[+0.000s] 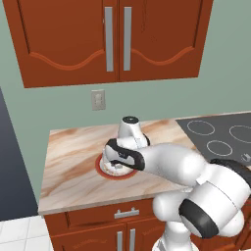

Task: Pick up the marshmallow and place it in the cup of hot chocolate on the dining counter.

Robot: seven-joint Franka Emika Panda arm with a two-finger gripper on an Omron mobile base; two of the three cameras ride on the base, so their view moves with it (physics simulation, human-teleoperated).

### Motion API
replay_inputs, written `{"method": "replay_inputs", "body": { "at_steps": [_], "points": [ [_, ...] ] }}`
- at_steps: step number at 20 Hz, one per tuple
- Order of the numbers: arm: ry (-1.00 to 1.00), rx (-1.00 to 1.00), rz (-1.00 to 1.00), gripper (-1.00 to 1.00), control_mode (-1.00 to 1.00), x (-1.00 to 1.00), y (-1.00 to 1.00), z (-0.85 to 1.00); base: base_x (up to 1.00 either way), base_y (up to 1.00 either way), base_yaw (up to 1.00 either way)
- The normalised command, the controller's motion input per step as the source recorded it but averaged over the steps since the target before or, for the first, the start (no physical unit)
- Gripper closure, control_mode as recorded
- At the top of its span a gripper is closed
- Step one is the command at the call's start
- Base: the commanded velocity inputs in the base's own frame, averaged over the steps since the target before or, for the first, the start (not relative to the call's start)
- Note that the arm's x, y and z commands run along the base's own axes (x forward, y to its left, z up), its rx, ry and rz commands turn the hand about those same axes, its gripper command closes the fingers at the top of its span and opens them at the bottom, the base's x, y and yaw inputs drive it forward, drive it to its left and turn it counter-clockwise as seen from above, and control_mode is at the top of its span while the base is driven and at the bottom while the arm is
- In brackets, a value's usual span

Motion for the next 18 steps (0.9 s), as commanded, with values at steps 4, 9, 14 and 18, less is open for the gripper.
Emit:
{"method": "replay_inputs", "body": {
  "at_steps": [4, 9, 14, 18],
  "points": [
    [0.00, 0.00, 0.00, -1.00, -1.00, 0.42, 0.00, -0.33, 0.00, 0.00, 0.00],
    [0.00, 0.00, 0.00, -1.00, -1.00, 0.39, 0.00, -0.30, 0.00, 0.00, 0.00],
    [0.00, 0.00, 0.00, -1.00, -1.00, 0.27, 0.00, -0.31, 0.00, 0.00, 0.00],
    [0.00, 0.00, 0.00, -1.00, -1.00, 0.31, 0.02, -0.26, 0.00, 0.00, 0.00]
  ]
}}
